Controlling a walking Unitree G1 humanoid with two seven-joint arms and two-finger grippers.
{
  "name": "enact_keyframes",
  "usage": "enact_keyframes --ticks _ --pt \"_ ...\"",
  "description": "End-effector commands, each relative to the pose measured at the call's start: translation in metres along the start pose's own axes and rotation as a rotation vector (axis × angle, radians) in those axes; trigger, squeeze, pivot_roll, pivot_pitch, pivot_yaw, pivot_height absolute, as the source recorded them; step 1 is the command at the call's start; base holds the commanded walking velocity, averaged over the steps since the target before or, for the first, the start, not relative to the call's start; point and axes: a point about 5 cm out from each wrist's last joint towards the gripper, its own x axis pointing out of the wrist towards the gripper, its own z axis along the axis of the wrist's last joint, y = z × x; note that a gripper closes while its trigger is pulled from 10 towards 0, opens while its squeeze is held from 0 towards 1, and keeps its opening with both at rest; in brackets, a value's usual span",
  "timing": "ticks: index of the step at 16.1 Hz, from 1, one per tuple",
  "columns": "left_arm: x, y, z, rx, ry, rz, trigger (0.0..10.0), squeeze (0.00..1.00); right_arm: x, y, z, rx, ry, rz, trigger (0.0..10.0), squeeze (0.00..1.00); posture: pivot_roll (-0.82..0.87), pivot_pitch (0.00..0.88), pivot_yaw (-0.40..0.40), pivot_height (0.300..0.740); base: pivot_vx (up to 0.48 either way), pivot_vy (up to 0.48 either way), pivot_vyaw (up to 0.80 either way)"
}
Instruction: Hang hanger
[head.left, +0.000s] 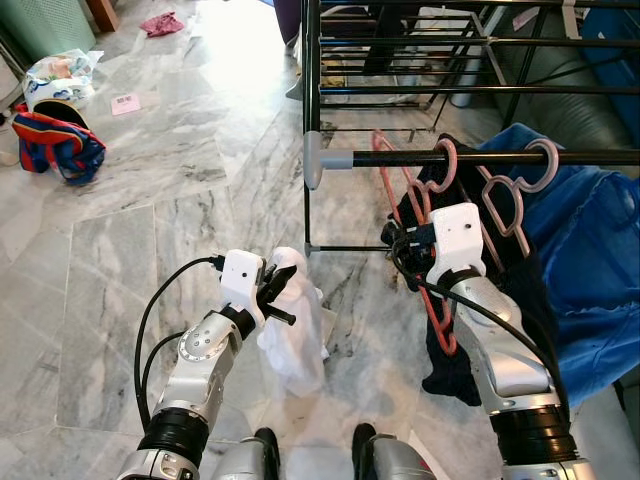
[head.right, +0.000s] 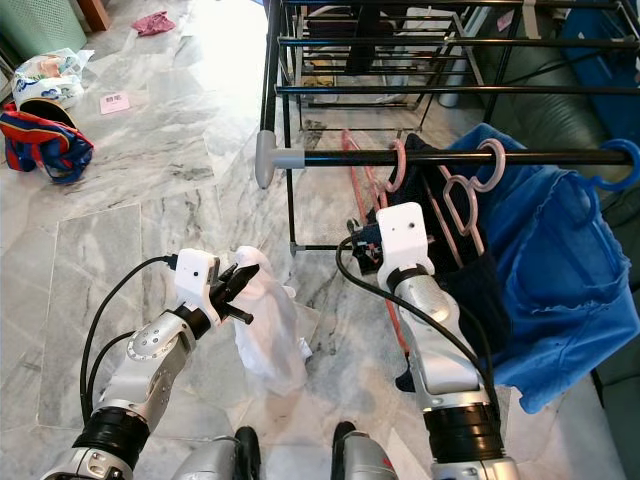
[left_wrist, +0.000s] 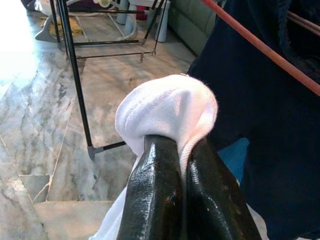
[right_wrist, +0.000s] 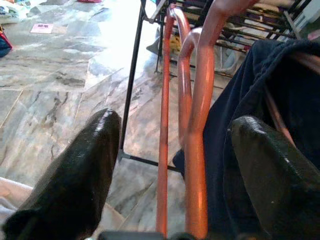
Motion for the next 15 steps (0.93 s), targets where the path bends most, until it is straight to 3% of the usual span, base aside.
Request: enact_keyframes --ticks 1,15 --pt "0.000 0.000 0.001 0.017 0.009 -0.014 10.0 0.00 0.001 0.003 -0.001 0.027 0.023 0.005 0.0 0.00 -0.04 0.245 0.030 0.740 0.000 0.000 0.00" --pt "0.001 -0.002 -0.003 0.025 0.032 -0.015 10.0 0.00 -0.011 -0.010 -0.010 -0.004 0.128 -0.036 0.0 0.00 -0.06 0.242 0.020 0.740 0.000 0.000 0.00"
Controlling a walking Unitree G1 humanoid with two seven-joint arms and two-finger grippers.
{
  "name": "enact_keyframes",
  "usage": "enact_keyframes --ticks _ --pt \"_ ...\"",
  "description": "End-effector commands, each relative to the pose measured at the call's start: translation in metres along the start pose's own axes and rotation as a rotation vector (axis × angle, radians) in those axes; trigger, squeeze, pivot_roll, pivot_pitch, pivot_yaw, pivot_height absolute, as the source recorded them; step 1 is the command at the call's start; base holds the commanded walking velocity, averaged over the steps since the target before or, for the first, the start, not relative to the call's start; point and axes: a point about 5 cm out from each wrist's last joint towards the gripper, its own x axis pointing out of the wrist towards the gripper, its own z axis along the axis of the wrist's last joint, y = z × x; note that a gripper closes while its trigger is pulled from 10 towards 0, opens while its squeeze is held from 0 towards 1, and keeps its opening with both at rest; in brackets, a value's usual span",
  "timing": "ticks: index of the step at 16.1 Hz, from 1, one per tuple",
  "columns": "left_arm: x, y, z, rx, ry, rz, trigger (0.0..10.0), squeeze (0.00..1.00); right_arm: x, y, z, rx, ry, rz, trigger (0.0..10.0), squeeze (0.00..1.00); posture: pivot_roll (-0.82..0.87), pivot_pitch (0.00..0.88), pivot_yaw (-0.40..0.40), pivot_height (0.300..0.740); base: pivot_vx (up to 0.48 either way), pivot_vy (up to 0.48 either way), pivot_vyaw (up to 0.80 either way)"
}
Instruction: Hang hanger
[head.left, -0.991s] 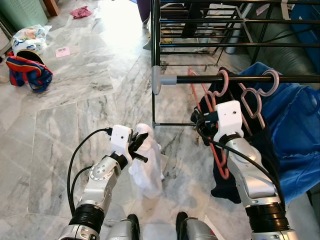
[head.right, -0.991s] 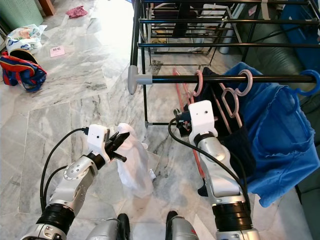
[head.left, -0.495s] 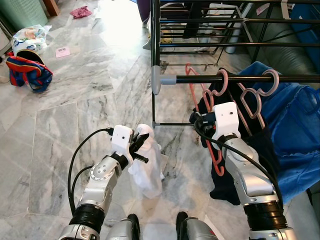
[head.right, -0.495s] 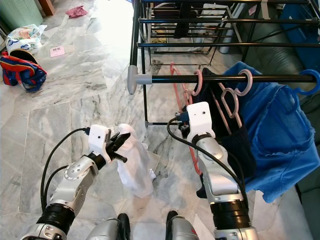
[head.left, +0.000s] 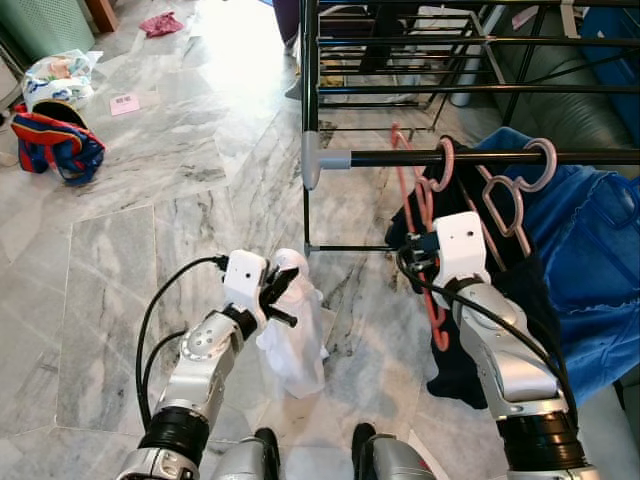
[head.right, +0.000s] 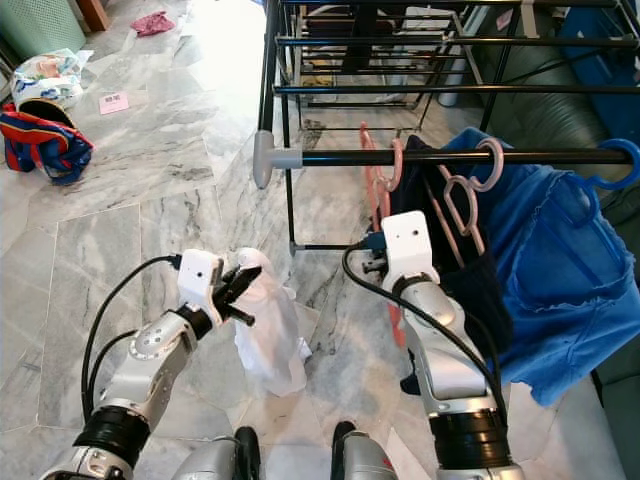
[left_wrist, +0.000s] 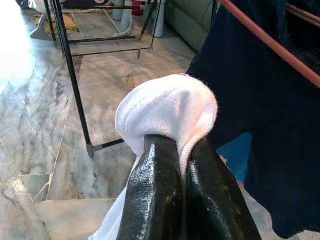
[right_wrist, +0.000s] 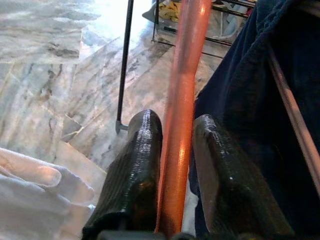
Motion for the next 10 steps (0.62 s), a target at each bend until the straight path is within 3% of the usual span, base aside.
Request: enact_keyframes --ticks 1,10 --pt "-0.0001 -0.0003 -0.0029 0.005 0.016 -0.002 10.0 0.00 -0.0037 -0.0047 -0.0011 -0.014 0.006 -0.025 0.0 0.00 -0.06 0.240 0.018 0.740 0.000 0.000 0.00" --pt "0.0013 0.0003 -0.0020 0.004 0.013 0.007 10.0 0.00 -0.0047 -0.0129 -0.0011 -0.063 -0.002 -0.049 0.0 0.00 -0.05 0.237 0.017 0.740 0.000 0.000 0.00"
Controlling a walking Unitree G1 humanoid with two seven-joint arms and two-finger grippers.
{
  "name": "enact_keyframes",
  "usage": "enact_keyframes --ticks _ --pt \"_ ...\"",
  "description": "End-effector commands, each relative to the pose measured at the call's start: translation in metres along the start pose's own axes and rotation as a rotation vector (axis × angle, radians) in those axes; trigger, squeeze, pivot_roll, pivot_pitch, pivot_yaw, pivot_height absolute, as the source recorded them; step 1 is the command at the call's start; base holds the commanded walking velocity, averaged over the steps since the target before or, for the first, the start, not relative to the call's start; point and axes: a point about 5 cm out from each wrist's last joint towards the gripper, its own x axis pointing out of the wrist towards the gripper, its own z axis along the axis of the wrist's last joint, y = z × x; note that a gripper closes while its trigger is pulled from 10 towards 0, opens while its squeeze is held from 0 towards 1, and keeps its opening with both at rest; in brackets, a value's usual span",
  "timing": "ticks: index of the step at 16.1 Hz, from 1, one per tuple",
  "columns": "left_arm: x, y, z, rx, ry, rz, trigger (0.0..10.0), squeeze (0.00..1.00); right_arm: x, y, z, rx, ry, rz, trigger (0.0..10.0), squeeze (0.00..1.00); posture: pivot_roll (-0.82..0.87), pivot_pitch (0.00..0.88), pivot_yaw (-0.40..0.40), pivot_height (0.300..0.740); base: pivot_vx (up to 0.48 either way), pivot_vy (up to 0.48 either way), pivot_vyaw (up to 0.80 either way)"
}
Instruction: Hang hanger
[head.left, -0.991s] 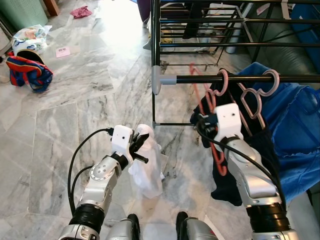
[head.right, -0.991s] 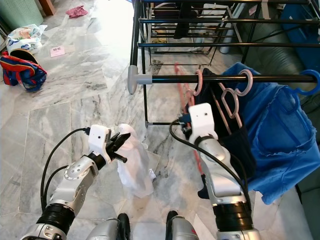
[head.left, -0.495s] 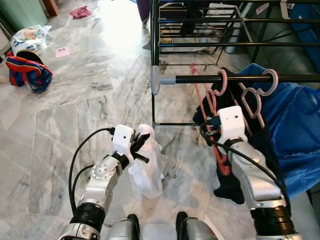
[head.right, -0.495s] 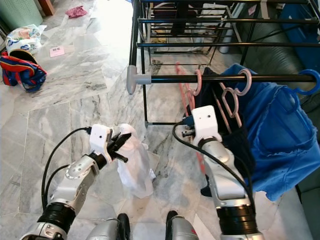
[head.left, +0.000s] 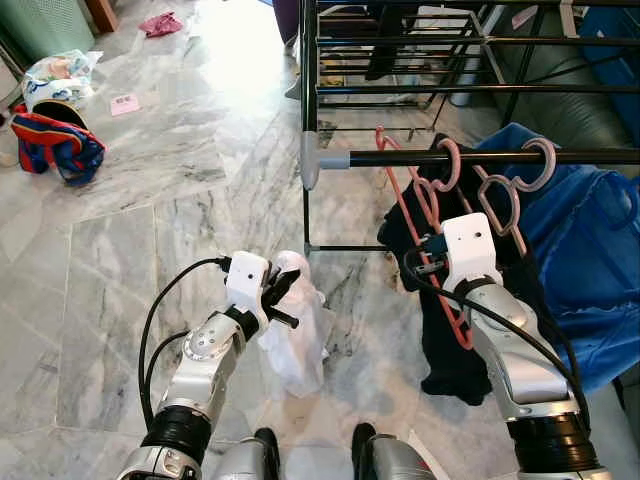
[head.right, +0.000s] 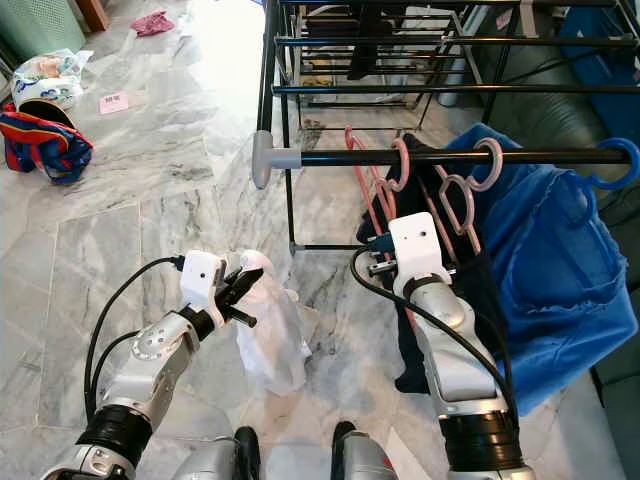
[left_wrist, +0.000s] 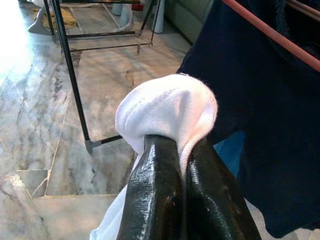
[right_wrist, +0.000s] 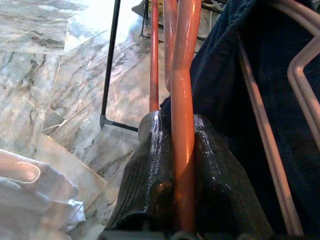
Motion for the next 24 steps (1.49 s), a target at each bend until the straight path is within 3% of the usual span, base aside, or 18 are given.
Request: enact_keyframes --ticks 1,7,8,9,13,15,17,21,24 --pt "0.001 0.002 0.003 0.013 -0.014 0.018 10.0 0.00 -0.003 -0.003 0.007 0.006 -0.061 -0.021 0.0 0.00 -0.05 0.234 0.017 0.740 0.000 0.000 0.00" --pt "0.004 0.006 0.010 0.028 -0.051 0.110 10.0 0.00 -0.022 -0.004 0.013 0.027 -0.196 -0.067 0.0 0.00 -0.06 0.242 0.017 0.740 0.000 0.000 0.00" --pt "0.005 0.006 0.009 0.026 -0.046 0.133 10.0 0.00 -0.027 -0.002 0.002 0.035 -0.172 -0.055 9.3 0.00 -0.07 0.243 0.018 0.740 0.000 0.000 0.00" --pt "0.004 0.006 0.008 0.029 -0.042 0.140 10.0 0.00 -0.029 -0.001 -0.002 0.031 -0.166 -0.058 10.0 0.00 -0.07 0.243 0.018 0.740 0.000 0.000 0.00" --pt "0.005 0.006 0.005 0.042 -0.026 0.174 10.0 0.00 -0.039 0.012 -0.028 0.025 -0.102 0.013 10.0 0.00 -0.06 0.232 0.004 0.740 0.000 0.000 0.00" --pt "0.006 0.006 0.006 0.043 -0.029 0.182 10.0 0.00 -0.038 0.015 -0.030 0.013 -0.100 0.035 10.0 0.00 -0.06 0.230 0.001 0.740 0.000 0.000 0.00" --pt "0.007 0.007 0.007 0.045 -0.029 0.190 10.0 0.00 -0.036 0.017 -0.036 -0.013 -0.085 0.072 10.0 0.00 -0.05 0.221 -0.003 0.740 0.000 0.000 0.00" --pt "0.007 0.006 0.005 0.044 -0.024 0.187 10.0 0.00 -0.029 0.023 -0.066 -0.062 0.051 0.168 10.0 0.00 -0.03 0.201 -0.019 0.740 -0.293 0.000 0.00" --pt "0.006 0.008 0.006 0.046 -0.030 0.199 10.0 0.00 -0.021 0.022 -0.075 -0.057 0.090 0.175 10.0 0.00 -0.01 0.199 -0.028 0.740 -0.344 0.000 0.00"
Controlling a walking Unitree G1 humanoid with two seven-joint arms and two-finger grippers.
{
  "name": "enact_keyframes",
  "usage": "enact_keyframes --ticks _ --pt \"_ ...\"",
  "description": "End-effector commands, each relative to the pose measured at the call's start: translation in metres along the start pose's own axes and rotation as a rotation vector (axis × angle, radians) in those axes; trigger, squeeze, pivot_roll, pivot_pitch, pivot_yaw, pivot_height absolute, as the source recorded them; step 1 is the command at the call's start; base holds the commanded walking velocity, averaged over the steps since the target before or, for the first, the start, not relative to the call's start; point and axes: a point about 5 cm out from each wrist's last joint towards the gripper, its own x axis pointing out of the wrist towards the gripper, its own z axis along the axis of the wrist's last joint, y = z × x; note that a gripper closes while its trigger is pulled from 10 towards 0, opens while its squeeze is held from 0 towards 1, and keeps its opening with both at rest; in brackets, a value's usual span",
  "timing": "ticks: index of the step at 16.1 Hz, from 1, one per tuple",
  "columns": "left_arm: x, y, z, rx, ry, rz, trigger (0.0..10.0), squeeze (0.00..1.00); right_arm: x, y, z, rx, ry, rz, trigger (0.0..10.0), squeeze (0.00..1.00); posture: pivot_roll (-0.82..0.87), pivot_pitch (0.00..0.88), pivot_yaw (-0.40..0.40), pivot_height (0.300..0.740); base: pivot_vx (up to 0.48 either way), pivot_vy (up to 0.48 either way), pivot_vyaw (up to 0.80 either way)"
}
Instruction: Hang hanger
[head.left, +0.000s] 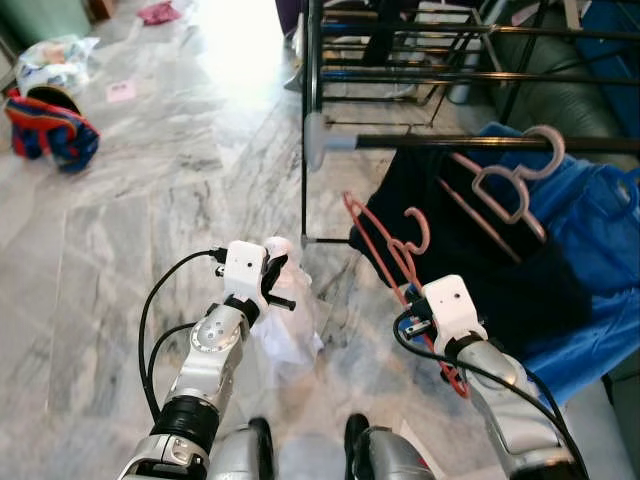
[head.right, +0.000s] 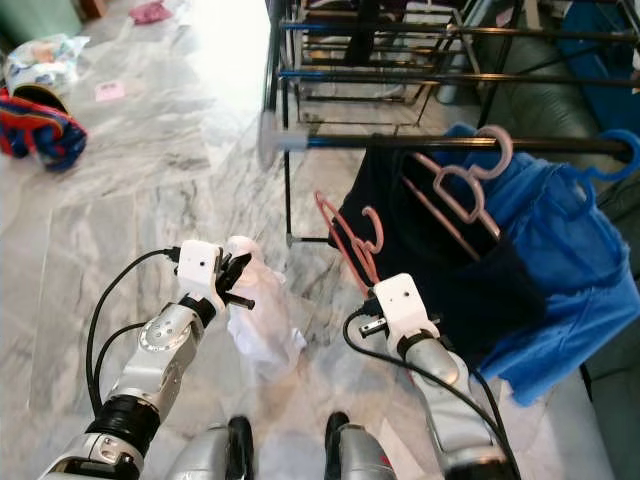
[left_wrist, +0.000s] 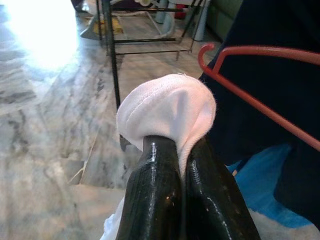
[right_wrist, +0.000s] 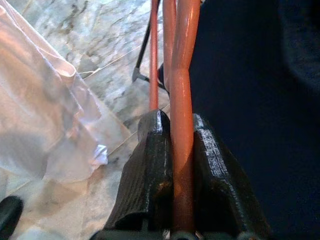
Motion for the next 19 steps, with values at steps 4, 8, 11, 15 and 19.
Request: enact_keyframes --ticks 4,8,11,15,19 --pt "-0.007 0.010 -0.002 0.001 -0.007 0.049 10.0 0.00 0.008 0.010 -0.008 0.131 0.028 -0.039 10.0 0.00 0.02 0.209 -0.039 0.740 -0.355 0.000 0.00" --pt "-0.010 0.012 -0.004 0.006 0.000 0.043 10.0 0.00 0.009 0.014 -0.013 0.189 0.049 -0.093 10.0 0.00 0.01 0.220 -0.028 0.740 -0.353 0.000 0.00" --pt "-0.008 0.009 -0.003 0.005 0.004 0.021 10.0 0.00 0.010 0.008 -0.012 0.159 0.004 -0.148 10.0 0.00 0.00 0.222 -0.021 0.740 -0.352 0.000 0.00" --pt "-0.006 0.005 -0.003 0.005 0.007 0.005 10.0 0.00 0.010 0.004 -0.009 0.163 -0.042 -0.166 10.0 0.00 -0.01 0.223 -0.024 0.740 -0.365 0.000 0.00" --pt "-0.007 0.003 -0.004 -0.005 0.006 0.009 10.0 0.00 0.012 0.010 -0.007 0.175 -0.057 -0.122 10.0 0.00 0.00 0.210 -0.045 0.740 -0.397 0.000 0.00"
